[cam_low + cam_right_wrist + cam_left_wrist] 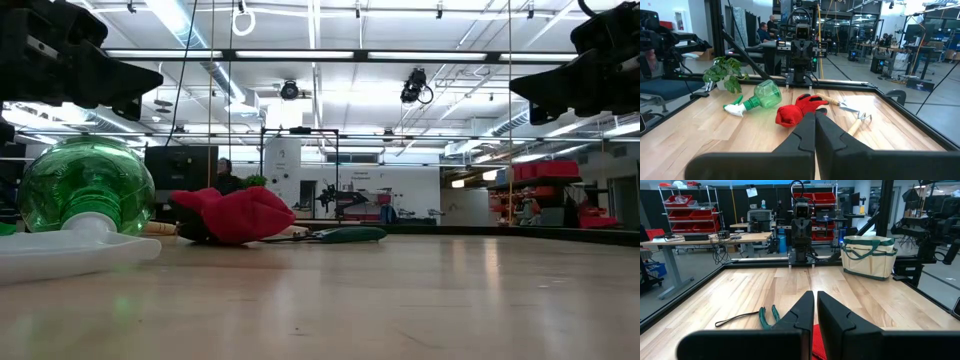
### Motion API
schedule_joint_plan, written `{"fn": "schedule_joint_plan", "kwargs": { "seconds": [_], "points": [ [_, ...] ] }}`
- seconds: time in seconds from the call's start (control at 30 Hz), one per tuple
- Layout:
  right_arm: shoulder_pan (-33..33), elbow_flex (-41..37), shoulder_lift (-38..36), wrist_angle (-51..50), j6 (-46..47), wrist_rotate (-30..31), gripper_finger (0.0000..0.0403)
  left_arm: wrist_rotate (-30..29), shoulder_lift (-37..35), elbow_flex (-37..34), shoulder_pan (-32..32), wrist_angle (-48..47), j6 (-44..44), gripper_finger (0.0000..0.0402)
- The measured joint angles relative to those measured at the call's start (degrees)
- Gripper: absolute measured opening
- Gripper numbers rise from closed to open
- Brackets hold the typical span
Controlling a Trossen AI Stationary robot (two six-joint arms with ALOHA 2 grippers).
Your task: Pick & Place Garden tools in Gardening bag
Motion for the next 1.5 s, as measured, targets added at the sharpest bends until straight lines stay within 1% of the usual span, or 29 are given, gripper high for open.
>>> {"fn": "schedule_joint_plan", "kwargs": {
  "seconds": [0.4,0.6,0.77,1.1,1.5],
  "points": [
    [0.00,0.00,0.00,-0.01,-0.01,0.00,0.0002,0.00,0.01,0.01,-0.01,0.01,0.01,0.0030],
    [-0.02,-0.01,0.00,-0.01,-0.01,-0.01,0.0002,-1.37,0.01,0.00,0.05,0.20,1.19,0.0030],
    [0.00,0.00,0.00,0.00,-0.02,0.00,0.0002,-1.46,-0.01,0.22,0.05,1.57,-0.30,0.0029],
    [-0.02,0.00,0.00,0.00,0.00,0.00,0.0002,-1.54,0.01,3.74,0.05,1.41,-2.67,0.0005],
    [0.00,0.00,0.00,0.00,-0.02,-0.02,0.0002,-2.66,0.05,6.60,0.05,1.29,-6.28,0.0004]
  ]
}}
